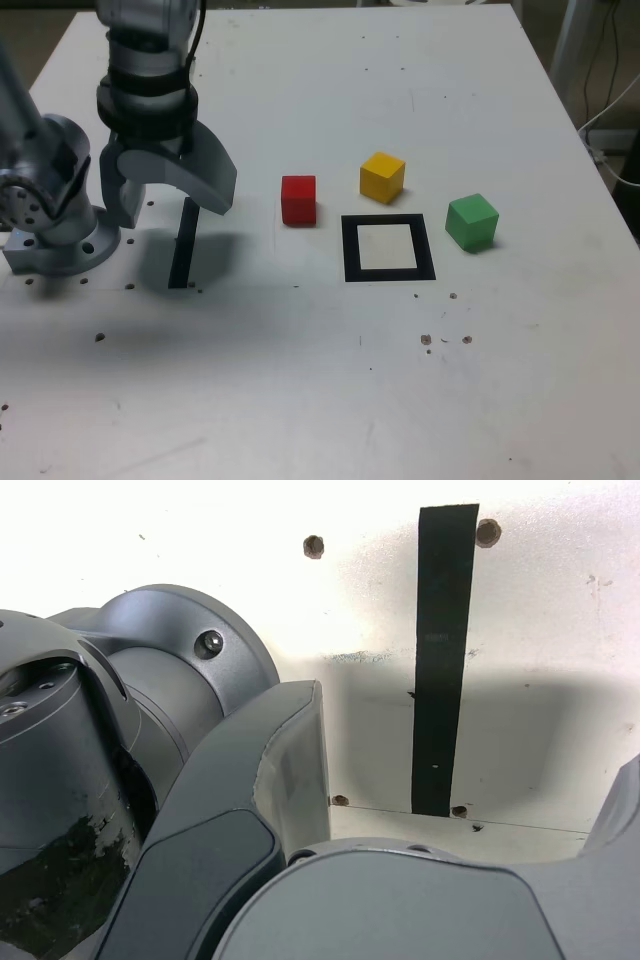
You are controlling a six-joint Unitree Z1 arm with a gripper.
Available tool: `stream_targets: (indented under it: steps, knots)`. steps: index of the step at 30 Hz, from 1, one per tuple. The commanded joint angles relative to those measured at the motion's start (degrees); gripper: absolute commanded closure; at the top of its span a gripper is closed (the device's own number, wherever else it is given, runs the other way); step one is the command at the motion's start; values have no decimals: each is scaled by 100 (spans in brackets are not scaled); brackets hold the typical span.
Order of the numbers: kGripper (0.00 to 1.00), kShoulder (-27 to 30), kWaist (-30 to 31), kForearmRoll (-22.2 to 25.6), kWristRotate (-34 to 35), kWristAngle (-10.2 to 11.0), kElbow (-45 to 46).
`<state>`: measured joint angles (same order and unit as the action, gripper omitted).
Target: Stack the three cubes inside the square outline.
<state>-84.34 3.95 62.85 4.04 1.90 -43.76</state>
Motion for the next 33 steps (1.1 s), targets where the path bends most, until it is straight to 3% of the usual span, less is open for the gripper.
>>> stream_targets:
  steps: [1,17,24,33]
  knots:
    - [0,52,-8,6,-9,-5,-10]
    - [0,-73,-8,9,33,19,-63]
    - [0,-206,-202,-33,-168,139,-368]
    - [0,-577,-859,287,-666,393,-1162]
